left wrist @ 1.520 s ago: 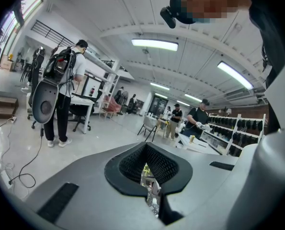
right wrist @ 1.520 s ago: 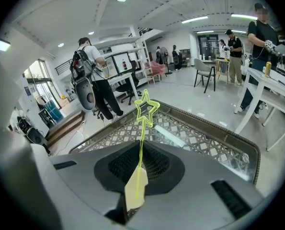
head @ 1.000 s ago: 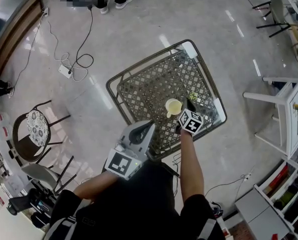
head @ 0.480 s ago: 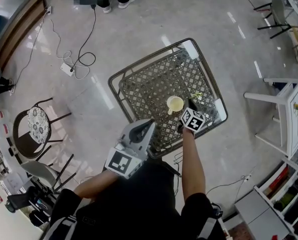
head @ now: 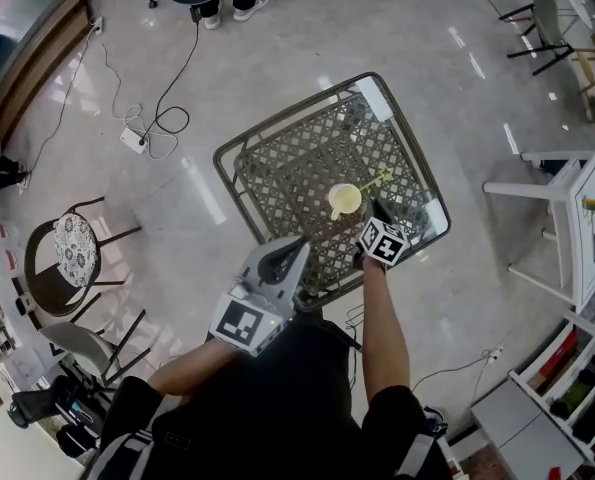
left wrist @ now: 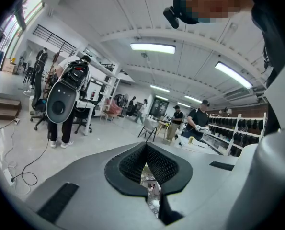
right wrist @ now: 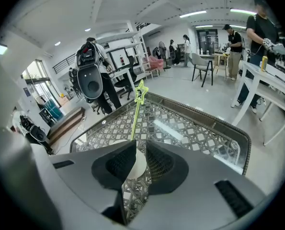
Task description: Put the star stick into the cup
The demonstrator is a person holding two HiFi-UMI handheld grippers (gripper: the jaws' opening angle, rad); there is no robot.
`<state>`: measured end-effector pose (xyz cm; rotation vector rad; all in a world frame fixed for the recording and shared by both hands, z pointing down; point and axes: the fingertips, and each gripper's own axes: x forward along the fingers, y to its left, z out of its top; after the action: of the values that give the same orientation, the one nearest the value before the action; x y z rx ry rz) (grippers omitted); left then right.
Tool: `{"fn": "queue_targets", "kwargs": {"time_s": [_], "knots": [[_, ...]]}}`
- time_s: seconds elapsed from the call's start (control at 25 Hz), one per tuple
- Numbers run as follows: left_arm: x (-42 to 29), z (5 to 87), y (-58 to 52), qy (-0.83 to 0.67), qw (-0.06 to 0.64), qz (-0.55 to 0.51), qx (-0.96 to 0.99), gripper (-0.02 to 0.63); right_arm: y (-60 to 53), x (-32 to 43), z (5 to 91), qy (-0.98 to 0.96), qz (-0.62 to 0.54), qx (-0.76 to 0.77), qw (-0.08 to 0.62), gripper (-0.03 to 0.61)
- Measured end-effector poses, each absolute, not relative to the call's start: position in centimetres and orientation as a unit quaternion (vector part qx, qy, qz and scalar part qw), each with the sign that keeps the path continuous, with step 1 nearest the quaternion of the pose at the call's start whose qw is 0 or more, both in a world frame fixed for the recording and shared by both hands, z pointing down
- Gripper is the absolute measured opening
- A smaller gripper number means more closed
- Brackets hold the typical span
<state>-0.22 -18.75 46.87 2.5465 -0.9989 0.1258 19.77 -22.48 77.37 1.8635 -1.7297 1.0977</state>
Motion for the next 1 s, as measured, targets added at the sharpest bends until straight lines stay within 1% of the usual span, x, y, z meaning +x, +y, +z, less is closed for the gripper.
{"fn": "queue_targets", "kwargs": {"time_s": [0.32,0.68,1.0], "knots": [[1.4,45.7,-15.5,-0.351,0.182,0.045,0.917,0.015,-19.2,20.4,74.8,-0.627,0.381,0.657,0.171,0.048],[4.4,43.1,-9.3,-0.366,0.152,0.029,0.918,0.015,-13.3,21.7,69.9,-0.664,0.353,0.637,0.170,0.043],[6.2,41.4,-4.0,-0.399,0.132,0.028,0.907,0.014,-8.8,21.8,64.0,-0.701,0.323,0.620,0.140,0.026]]}}
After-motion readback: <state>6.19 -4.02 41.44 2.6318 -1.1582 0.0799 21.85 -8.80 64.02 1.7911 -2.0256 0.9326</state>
